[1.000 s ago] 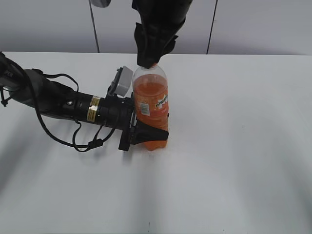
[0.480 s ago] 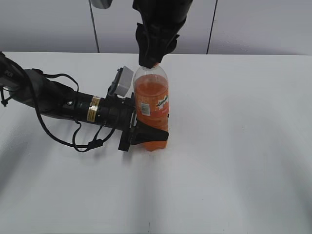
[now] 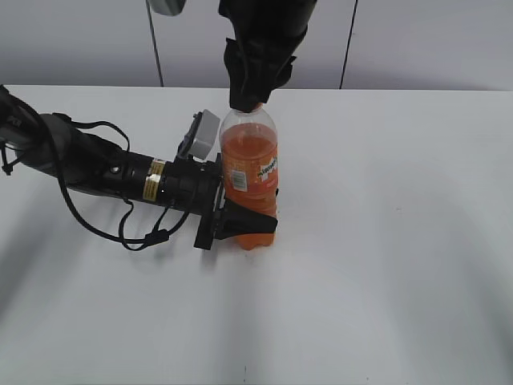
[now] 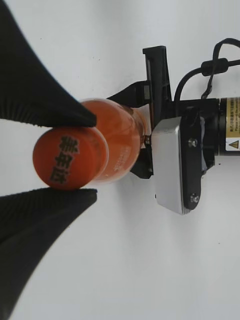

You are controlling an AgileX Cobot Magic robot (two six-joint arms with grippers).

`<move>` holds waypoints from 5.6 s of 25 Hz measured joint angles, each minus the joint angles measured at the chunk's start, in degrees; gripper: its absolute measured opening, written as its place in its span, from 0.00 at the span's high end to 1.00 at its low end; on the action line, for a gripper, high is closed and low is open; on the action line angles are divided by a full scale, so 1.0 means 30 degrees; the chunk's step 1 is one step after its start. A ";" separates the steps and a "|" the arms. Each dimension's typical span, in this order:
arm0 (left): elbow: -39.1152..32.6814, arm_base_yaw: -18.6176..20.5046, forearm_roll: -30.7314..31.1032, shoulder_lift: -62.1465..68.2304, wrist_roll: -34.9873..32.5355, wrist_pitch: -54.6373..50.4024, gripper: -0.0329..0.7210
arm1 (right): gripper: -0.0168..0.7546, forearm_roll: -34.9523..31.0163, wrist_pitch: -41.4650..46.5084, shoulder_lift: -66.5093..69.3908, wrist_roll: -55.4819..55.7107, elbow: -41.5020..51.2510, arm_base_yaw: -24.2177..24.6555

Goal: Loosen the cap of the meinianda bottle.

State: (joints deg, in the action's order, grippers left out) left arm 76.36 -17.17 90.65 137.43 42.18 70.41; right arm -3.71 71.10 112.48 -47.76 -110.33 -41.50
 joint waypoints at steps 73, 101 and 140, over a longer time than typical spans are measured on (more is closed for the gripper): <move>0.0000 -0.0035 0.0076 0.0000 0.0420 -0.0039 0.41 | 0.59 -0.0285 -0.0175 -0.0367 0.0509 -0.0121 -0.0112; 0.0000 -0.0035 0.0047 0.0000 0.0420 -0.0044 0.41 | 0.59 0.2890 -0.0191 -0.1124 0.5378 -0.0121 -0.0093; 0.0000 -0.0035 0.0031 0.0000 0.0424 -0.0067 0.41 | 0.59 -0.0264 -0.2499 -0.1140 1.1764 0.6955 1.0216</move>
State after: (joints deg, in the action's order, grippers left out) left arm 76.36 -17.27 90.74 137.43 43.45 70.21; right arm -4.50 63.61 109.06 -12.46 -89.46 -10.85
